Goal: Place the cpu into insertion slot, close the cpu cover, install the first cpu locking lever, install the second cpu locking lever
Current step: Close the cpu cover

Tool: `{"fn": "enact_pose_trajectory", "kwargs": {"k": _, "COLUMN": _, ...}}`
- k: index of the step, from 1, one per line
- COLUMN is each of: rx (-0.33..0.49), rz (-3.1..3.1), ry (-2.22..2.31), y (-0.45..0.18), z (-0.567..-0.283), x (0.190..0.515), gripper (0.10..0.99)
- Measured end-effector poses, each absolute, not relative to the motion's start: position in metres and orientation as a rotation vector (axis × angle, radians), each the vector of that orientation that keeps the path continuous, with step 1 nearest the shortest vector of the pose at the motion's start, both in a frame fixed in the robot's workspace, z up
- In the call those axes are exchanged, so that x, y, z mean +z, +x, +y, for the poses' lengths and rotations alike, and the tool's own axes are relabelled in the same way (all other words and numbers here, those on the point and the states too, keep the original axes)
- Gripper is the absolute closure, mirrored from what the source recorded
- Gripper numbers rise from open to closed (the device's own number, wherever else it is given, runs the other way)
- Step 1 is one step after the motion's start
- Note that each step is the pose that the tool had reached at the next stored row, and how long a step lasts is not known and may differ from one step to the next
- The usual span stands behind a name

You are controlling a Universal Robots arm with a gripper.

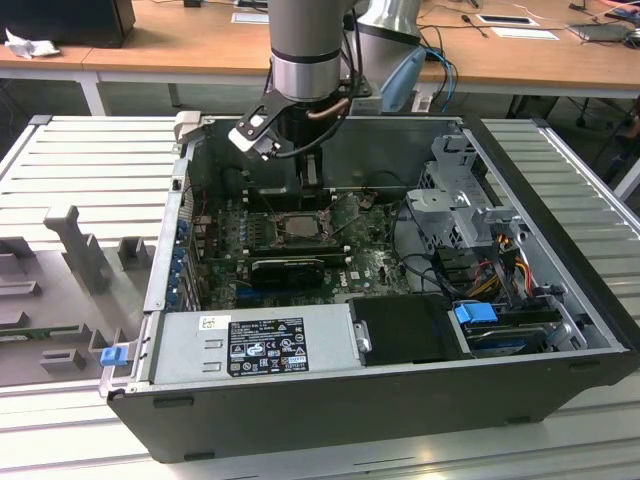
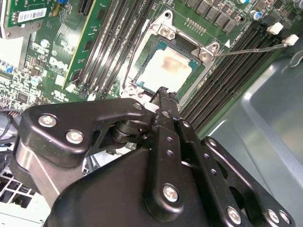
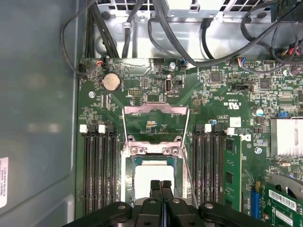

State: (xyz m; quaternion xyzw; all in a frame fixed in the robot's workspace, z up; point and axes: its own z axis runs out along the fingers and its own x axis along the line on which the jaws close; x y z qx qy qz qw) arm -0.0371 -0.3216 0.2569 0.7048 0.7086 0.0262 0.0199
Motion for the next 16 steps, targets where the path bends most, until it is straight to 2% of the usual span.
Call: {"fn": "enact_pose_trajectory", "kwargs": {"k": 16, "rx": 0.080, "rz": 2.199, "ry": 2.188, "y": -0.022, "z": -0.322, "x": 0.269, "gripper": 0.980}}
